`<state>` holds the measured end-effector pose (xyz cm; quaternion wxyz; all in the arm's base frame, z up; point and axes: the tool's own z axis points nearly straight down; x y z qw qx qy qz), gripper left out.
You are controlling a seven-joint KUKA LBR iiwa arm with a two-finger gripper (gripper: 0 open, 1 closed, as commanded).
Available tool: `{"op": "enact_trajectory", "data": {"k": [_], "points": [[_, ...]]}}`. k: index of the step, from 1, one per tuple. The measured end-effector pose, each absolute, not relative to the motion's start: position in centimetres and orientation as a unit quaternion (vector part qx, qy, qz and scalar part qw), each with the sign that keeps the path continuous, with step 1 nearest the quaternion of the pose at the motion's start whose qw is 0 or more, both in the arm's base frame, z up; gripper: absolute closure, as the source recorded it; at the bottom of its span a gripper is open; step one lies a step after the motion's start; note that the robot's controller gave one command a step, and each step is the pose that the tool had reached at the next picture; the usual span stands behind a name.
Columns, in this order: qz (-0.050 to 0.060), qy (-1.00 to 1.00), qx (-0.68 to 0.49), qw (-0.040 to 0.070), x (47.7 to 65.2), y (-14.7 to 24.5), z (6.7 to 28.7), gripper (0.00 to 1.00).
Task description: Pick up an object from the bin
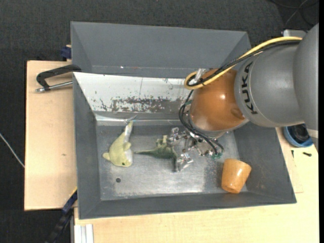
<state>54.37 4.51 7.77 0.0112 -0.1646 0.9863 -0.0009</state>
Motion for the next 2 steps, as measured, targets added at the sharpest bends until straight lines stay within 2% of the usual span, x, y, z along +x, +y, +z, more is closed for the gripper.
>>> {"op": "enact_trajectory", "data": {"k": [1, 2], "points": [[0.003, 0.992, -0.122, 0.008, 57.2, 13.1, 18.6, 1.00], [0.001, 0.994, -0.110, 0.006, 57.6, 12.9, 22.7, 1.00]]}}
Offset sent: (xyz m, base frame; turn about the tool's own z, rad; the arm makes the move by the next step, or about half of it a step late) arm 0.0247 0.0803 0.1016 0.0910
